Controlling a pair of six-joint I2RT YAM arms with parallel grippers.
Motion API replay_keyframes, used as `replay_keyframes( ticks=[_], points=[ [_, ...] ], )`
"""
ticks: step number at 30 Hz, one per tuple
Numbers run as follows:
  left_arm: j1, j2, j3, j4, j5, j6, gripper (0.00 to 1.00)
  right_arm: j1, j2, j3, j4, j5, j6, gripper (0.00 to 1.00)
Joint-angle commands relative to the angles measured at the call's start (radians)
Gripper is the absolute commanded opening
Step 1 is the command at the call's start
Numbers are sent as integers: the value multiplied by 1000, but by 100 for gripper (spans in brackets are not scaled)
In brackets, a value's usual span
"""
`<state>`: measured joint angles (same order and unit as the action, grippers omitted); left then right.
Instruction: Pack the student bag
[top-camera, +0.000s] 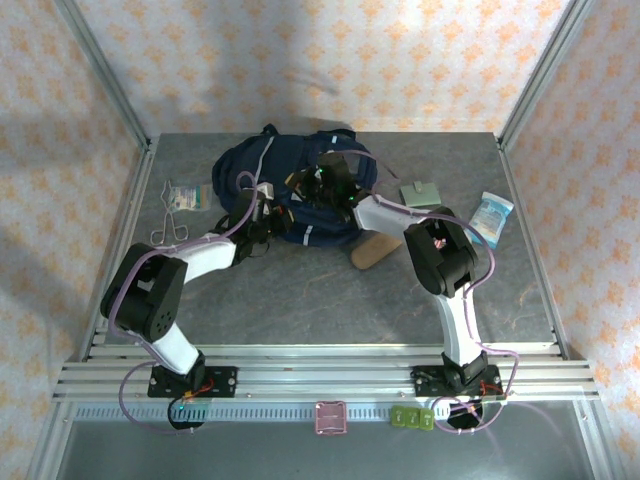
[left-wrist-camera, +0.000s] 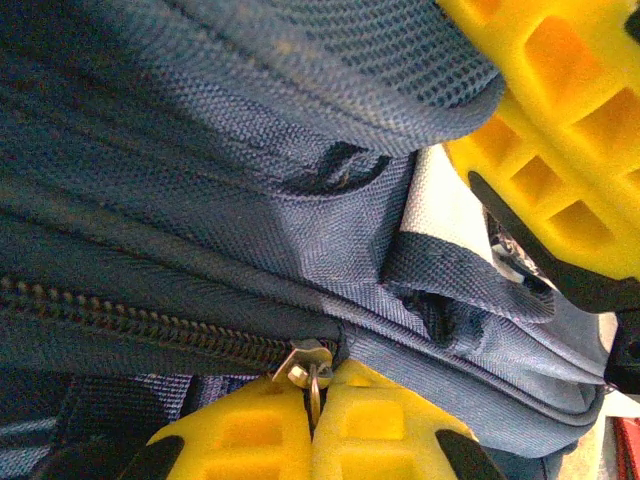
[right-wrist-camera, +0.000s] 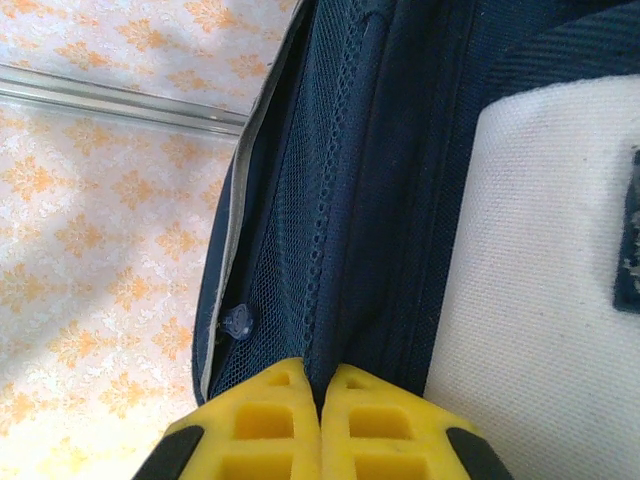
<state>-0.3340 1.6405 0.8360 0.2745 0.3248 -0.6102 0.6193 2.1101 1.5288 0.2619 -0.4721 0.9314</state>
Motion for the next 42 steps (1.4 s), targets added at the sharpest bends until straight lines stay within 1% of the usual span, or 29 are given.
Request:
replay_keyframes(
  ticks=[1,3,4,5,6,9,11,13,16,20,24,27,31,34,36,38,39,41,42],
  points=[
    [7,-17,34,-110,-101,66,0,5,-78,21,85,-11,-39,0],
    [7,-30,46,-166,-116,96,0,2,-76,37,15,3,-85,0],
    [7,-37,45,-172,-106,109,0,0,-63,72,-48,-4,-117,0],
    [7,-41,46,-176,-93,111,0,-1,-54,101,-120,0,-141,2],
    [7,-43,50,-176,-67,115,0,-2,-49,129,-202,11,-167,12],
    [1,-42,76,-186,-14,118,0,-10,-92,131,-336,43,-204,37],
    [-6,-39,90,-184,8,119,0,-22,-155,92,-389,71,-212,44],
    [-14,-29,109,-188,34,122,0,-48,-229,19,-435,96,-192,48],
    [-29,-10,137,-187,50,111,0,-91,-362,-167,-408,70,-121,51],
    [-47,21,173,-151,97,64,0,-102,-489,-373,-349,15,-19,55],
    [-82,41,217,-143,108,32,0,-100,-505,-494,-188,-121,116,61],
    [-108,48,241,-155,113,30,0,-101,-478,-529,-75,-149,178,64],
    [-123,42,234,-152,114,30,0,-101,-408,-480,-56,-156,210,64],
    [-130,31,218,-154,119,30,0,-105,-373,-463,-41,-91,239,63],
    [-135,27,217,-183,102,41,0,-113,-341,-456,-13,-64,274,60],
    [-138,27,218,-221,70,63,0,-118,-311,-445,26,-48,300,51],
    [-139,28,219,-247,42,77,0,-120,-293,-426,15,-31,303,47],
    [-143,32,230,-302,-23,111,0,-119,-258,-391,-10,-4,295,32],
    [-146,33,233,-330,-65,128,0,-121,-240,-376,-28,2,303,22]
  ],
)
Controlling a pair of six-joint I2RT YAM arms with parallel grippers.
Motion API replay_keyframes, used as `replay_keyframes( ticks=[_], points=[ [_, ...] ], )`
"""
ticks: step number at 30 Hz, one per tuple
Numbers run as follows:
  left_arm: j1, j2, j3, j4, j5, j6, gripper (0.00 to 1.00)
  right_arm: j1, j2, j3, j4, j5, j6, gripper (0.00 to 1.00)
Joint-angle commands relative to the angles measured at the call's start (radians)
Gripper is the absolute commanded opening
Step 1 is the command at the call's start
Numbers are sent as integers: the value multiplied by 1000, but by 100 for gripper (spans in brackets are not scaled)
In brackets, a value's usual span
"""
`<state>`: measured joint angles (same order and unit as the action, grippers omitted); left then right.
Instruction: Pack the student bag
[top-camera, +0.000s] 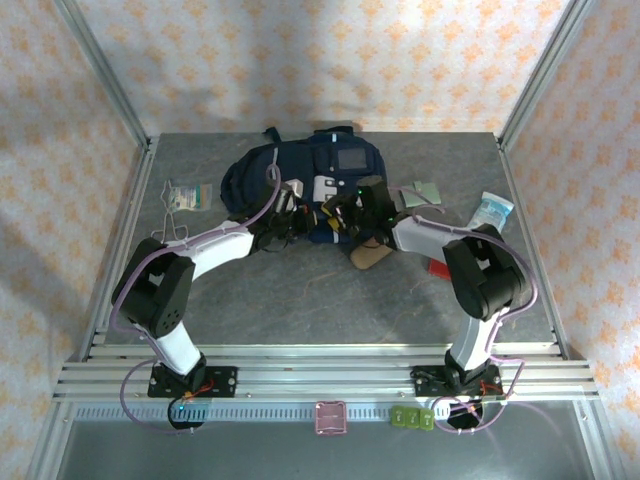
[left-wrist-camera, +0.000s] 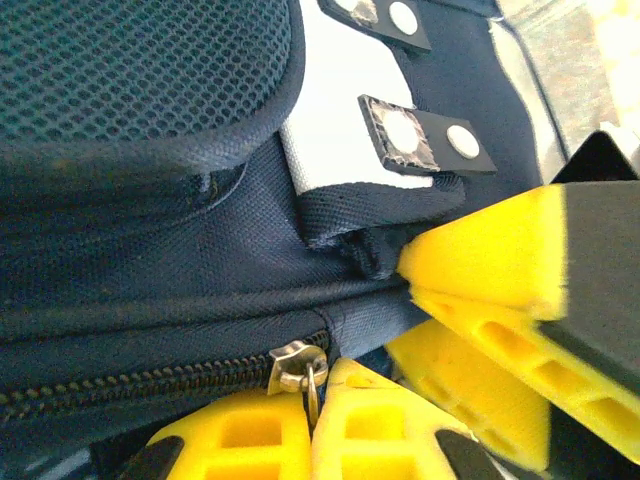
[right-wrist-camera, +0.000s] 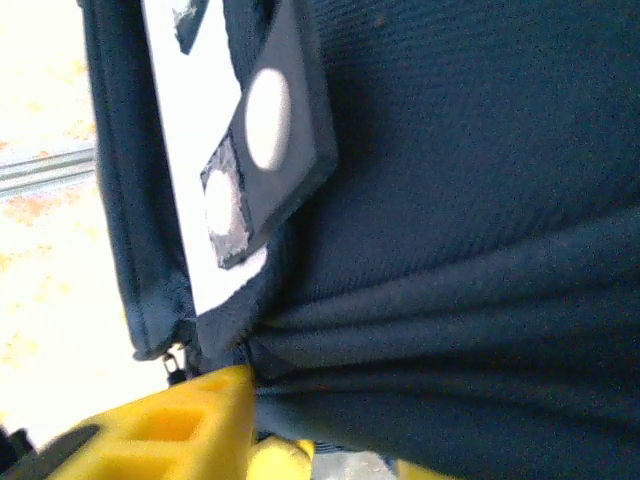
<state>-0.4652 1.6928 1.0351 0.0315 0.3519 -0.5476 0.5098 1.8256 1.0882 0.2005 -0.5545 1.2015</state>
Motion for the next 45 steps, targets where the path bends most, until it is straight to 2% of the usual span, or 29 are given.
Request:
replay_keyframes(
  ticks=[1,2,3,5,10,17,19,22,27,28,31,33,39,43,45],
  points=[
    [-15,-19,30,-104,-125,75,0,-14,58,65,41,83,40,12],
    [-14,-21,22,-120,-165,84,0,-17,67,62,45,87,47,3],
    [-13,-25,13,-131,-207,94,0,-22,67,52,52,99,48,0],
    [-1,-40,-12,-145,-264,106,0,-32,49,29,49,131,40,0],
    [81,-104,-92,-139,-271,106,0,-78,-23,-23,28,206,-23,0],
    [179,-173,-142,-192,-342,145,0,-141,-52,-37,19,210,-90,0],
    [178,-187,-145,-211,-336,148,0,-151,-37,-13,15,202,-118,0],
    [154,-213,-166,-206,-261,138,0,-158,14,84,-34,183,-179,0],
    [10,-231,-147,-233,-204,132,0,-170,99,260,-151,202,-260,0],
    [-10,-230,-146,-219,-189,119,0,-172,110,284,-166,208,-270,2],
    [-58,-216,-152,-121,-159,63,0,-175,159,394,-267,179,-317,33],
    [-77,-189,-137,-63,-156,37,0,-172,158,410,-310,132,-323,40],
    [-99,-77,-40,-12,-131,18,0,-131,-26,172,-279,42,-305,49],
    [-108,-47,-3,-37,-131,35,0,-92,-118,1,-184,-37,-247,51],
    [-111,-48,-4,-40,-129,38,0,-60,-125,-32,-148,-76,-231,51]
  ],
)
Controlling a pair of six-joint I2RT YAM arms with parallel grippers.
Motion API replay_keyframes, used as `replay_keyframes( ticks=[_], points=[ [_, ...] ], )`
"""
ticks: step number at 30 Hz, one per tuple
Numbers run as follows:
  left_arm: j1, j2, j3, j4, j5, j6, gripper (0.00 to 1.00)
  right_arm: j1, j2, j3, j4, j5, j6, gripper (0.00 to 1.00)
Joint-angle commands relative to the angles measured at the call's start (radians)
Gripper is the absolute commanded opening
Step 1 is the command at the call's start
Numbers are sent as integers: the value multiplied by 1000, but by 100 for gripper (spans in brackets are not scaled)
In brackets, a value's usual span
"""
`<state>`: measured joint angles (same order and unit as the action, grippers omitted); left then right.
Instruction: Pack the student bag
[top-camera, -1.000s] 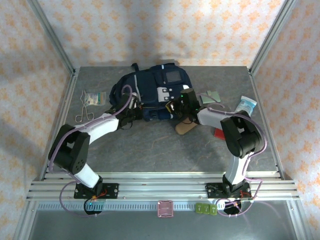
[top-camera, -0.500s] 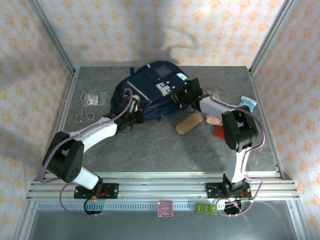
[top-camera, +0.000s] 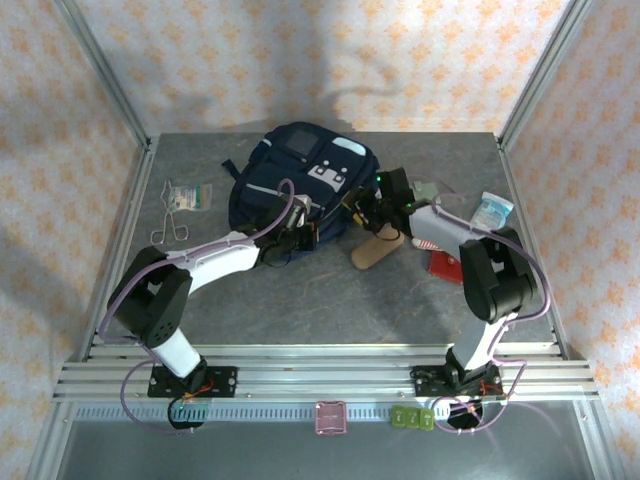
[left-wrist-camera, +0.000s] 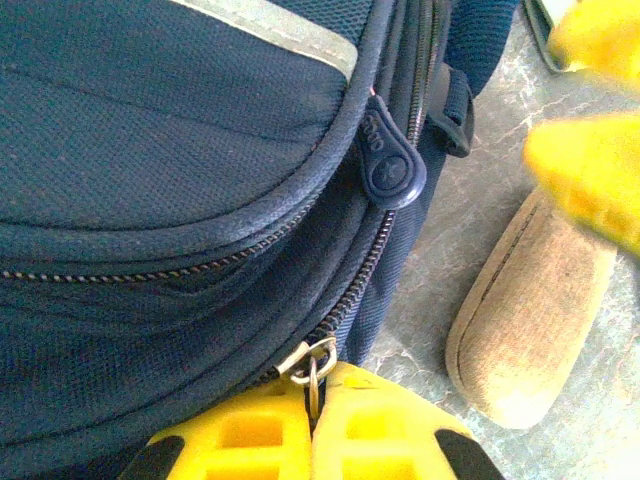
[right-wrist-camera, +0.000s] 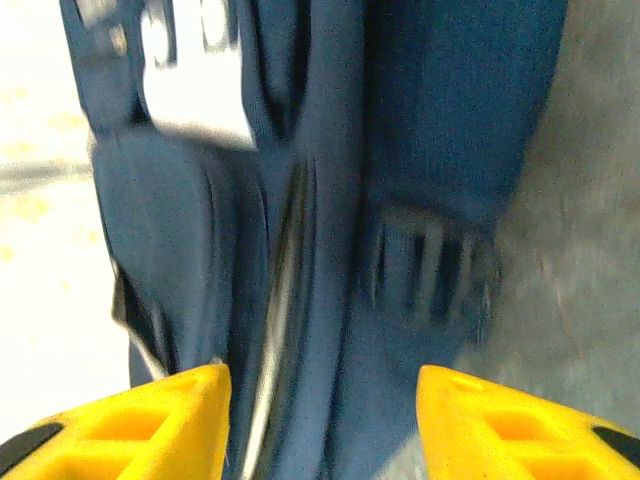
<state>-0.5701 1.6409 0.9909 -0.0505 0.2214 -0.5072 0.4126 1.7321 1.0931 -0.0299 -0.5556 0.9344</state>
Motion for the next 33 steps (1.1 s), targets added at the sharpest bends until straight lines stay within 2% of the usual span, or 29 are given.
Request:
replay_keyframes(
  ticks=[1,5,12,15,17,18,24,33],
  points=[
    [-8,1,41,36,0,1,0,53,-30,-38,83,-82,37,51],
    [-16,-12,33,30,-2,-1,0,103,-8,-28,137,-61,46,54],
    [-37,-35,29,34,3,-1,0,138,141,85,167,-61,74,53],
    [-37,-32,21,13,-14,-1,0,140,182,99,200,-64,95,30],
    [-37,-31,17,-25,-55,2,0,138,186,96,203,-36,89,7],
    [-37,-33,13,-38,-74,5,0,135,184,93,202,-29,89,0],
    [11,-107,-60,-91,-152,-1,0,94,139,42,220,10,87,0],
    [214,-296,-224,-167,-222,9,0,38,72,-25,243,45,73,0]
  ],
)
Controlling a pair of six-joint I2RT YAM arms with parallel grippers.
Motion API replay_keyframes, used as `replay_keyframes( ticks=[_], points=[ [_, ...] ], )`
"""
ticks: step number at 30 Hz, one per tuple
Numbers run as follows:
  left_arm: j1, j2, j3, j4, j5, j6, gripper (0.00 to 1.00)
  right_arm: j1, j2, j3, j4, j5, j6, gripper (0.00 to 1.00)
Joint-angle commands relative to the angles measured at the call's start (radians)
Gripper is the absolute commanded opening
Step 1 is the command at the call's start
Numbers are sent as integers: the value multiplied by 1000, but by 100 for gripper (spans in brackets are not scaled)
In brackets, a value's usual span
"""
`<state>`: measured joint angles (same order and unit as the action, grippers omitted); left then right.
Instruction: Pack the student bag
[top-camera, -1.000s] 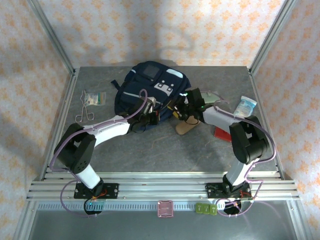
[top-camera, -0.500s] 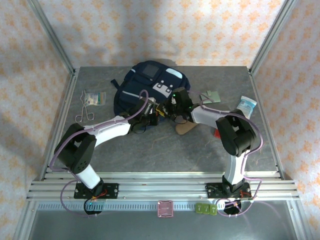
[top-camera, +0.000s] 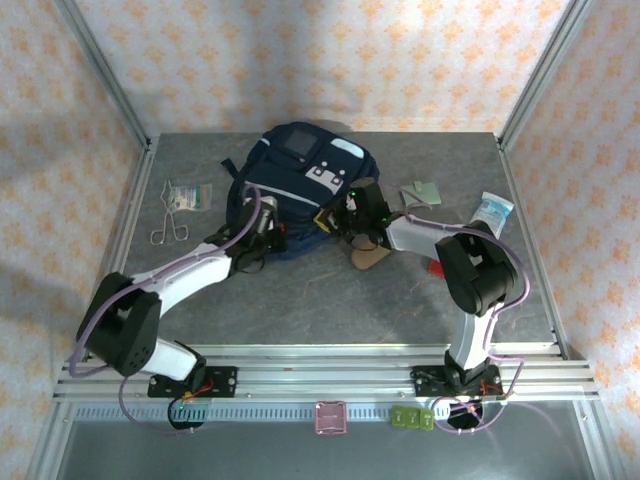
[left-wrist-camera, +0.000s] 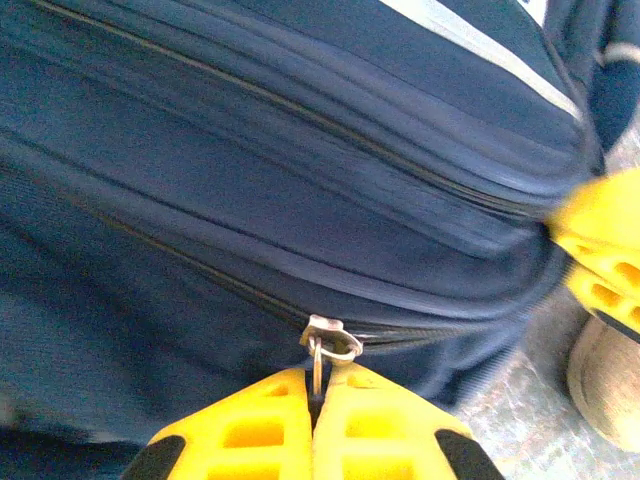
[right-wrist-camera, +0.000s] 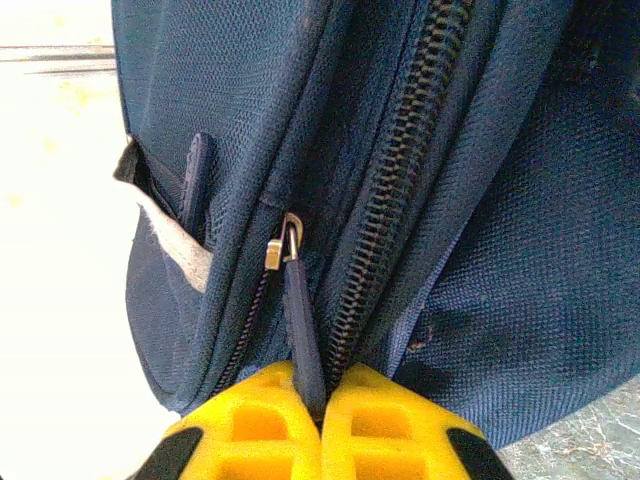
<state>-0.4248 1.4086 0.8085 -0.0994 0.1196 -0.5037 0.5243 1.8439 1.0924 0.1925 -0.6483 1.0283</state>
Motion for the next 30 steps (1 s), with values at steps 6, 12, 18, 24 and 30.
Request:
replay_keyframes(
  ticks=[6,12,18,24,30],
  points=[
    [98,-75,-65,-130,-52,13,0,-78,-17,25,3,138,-48,0],
    [-57,-49,-31,-84,-13,5,0,-116,36,182,-93,183,-114,0],
    [-138,44,57,53,7,-39,0,-157,122,373,-221,205,-166,13],
    [-147,127,160,74,40,-47,0,-137,40,301,-278,145,-168,42],
    [-150,132,183,57,48,-38,0,-92,-104,92,-197,70,-94,48]
  ],
)
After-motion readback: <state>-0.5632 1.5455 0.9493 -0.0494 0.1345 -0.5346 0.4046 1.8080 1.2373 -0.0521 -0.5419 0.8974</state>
